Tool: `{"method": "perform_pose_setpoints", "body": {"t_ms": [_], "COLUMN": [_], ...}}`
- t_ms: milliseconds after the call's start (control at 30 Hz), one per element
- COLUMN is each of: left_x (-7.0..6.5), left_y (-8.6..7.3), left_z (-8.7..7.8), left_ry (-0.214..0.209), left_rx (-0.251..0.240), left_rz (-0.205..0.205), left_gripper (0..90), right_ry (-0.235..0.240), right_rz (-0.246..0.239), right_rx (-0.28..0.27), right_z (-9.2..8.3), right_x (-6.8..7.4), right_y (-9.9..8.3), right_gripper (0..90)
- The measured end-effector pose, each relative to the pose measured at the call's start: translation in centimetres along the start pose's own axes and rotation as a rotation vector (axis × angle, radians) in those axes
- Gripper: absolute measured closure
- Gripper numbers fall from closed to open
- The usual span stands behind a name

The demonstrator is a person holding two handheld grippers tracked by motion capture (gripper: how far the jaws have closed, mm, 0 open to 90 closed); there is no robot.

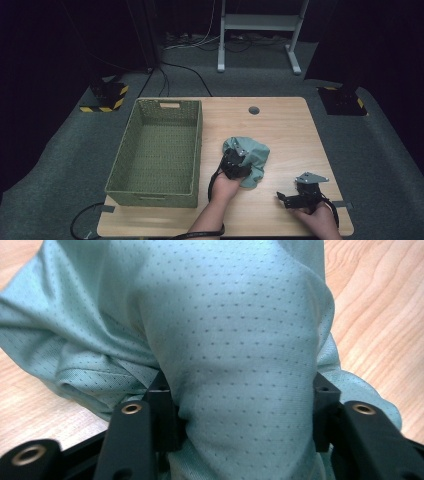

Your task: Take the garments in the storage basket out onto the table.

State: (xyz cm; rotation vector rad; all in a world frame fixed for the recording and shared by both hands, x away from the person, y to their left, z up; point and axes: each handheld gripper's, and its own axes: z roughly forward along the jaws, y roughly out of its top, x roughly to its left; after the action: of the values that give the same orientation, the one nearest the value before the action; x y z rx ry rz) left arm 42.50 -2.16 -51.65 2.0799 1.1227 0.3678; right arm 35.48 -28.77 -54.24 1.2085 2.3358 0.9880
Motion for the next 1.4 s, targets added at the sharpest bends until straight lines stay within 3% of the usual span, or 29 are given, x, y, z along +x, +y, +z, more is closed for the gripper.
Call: {"method": "perform_pose_setpoints", "body": {"t_ms": [133, 367, 700, 967, 1200, 1300, 1400], "left_x": [-0.1, 0.2, 0.8, 0.7, 0.4, -0.3, -0.9], "left_y": [0.1, 0.3, 0.5, 1.3, 1.8, 1.9, 2.1], "left_z": [-0.1, -0.6, -2.7, -4.5, -5.7, -6.8, -7.5], "left_ry": [-0.019, -0.07, -0.082, -0.077, -0.1, -0.104, -0.092], "left_rx": [0.005, 0.012, -0.06, -0.111, -0.16, -0.198, -0.204], "left_rz": [0.004, -0.019, -0.059, -0.021, -0.015, 0.012, 0.053], "left_gripper": [40.3, 21.1, 7.5, 3.2, 0.6, 0.4, 0.6], "right_ry": [-0.001, 0.001, -0.002, 0.001, -0.004, 0.001, 0.001], "right_rz": [-0.002, 0.001, -0.002, -0.002, -0.007, -0.002, -0.002], "right_rx": [0.001, 0.0, 0.001, 0.001, 0.003, 0.001, 0.0], "right_z": [0.0, 0.0, 0.0, 0.0, 0.0, 0.0, 0.0], "right_x": [0.0, 0.0, 0.1, 0.0, 0.1, 0.0, 0.0], "right_y": [0.0, 0.0, 0.0, 0.0, 0.0, 0.0, 0.0], "right_gripper": [0.0, 0.0, 0.0, 0.0, 0.0, 0.0, 0.0]}}
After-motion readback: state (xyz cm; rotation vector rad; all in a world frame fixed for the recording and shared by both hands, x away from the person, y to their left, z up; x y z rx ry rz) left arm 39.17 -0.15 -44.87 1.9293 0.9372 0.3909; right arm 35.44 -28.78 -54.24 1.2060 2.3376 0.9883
